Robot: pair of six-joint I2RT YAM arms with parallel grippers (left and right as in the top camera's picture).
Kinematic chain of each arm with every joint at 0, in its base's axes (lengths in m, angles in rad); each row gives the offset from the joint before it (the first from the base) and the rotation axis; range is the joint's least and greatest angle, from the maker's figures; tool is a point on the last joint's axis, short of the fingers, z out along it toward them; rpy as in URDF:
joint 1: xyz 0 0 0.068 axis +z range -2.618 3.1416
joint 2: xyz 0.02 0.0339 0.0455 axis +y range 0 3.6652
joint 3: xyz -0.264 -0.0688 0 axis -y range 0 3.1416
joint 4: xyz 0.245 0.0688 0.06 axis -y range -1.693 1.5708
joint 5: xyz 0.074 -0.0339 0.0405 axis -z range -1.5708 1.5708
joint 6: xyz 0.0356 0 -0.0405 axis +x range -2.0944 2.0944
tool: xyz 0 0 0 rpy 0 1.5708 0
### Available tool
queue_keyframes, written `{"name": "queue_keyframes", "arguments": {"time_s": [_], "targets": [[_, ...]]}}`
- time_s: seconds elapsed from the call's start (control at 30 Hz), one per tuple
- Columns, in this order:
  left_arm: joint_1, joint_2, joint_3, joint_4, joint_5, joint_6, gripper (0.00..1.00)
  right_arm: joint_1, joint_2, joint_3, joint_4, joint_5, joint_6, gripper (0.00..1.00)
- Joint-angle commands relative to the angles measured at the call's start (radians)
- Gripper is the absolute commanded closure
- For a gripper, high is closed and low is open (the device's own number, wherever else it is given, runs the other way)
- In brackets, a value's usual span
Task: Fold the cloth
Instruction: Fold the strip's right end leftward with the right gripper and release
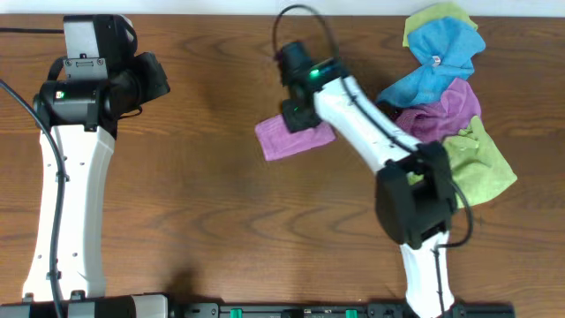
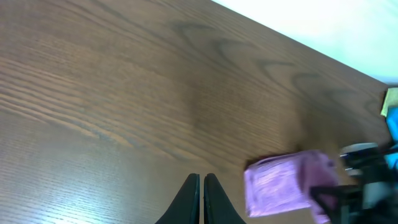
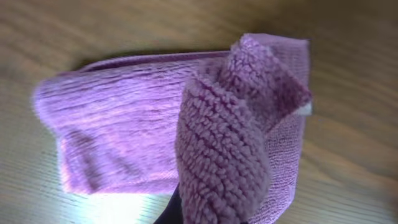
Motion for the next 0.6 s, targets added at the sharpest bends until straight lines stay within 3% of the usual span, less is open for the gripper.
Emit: {"name": "queue_keyframes", "arguments": {"time_s": [0.0,0.17,0.23,0.3,0.33,0.4,0.43,0.5,0.57], "targets": [[0.002,-0.01,-0.002,-0.011,0.011,-0.003,0.94,-0.003,0.019,-0.004,-0.002,0.061,0.018,0.99],[0.002,-0.01,-0.002,-0.022,0.011,-0.003,0.94,0.0,0.019,-0.004,0.012,-0.06,0.022,0.96],[0.002,-0.01,-0.003,-0.024,0.011,-0.003,0.94,0.006,0.019,-0.004,0.034,-0.243,0.021,0.86],[0.002,-0.01,-0.003,-0.024,0.011,-0.003,0.94,0.021,0.018,-0.004,0.072,-0.495,-0.004,0.85],[0.002,-0.01,-0.003,-0.024,0.011,-0.003,0.94,0.027,0.018,-0.004,0.087,-0.577,-0.031,0.79],[0.002,-0.01,-0.003,-0.024,0.011,-0.003,0.94,0.037,0.018,-0.003,0.094,-0.639,-0.047,0.41],[0.002,-0.01,-0.003,-0.025,0.011,-0.003,0.94,0.039,0.018,-0.003,0.087,-0.638,-0.047,0.32],[0.002,-0.01,-0.003,-0.027,0.008,0.001,0.94,0.034,0.018,-0.003,0.063,-0.627,-0.047,0.31],[0.002,-0.01,-0.004,-0.03,0.0,0.004,0.95,0.018,0.018,-0.003,0.043,-0.628,-0.047,0.23]]}}
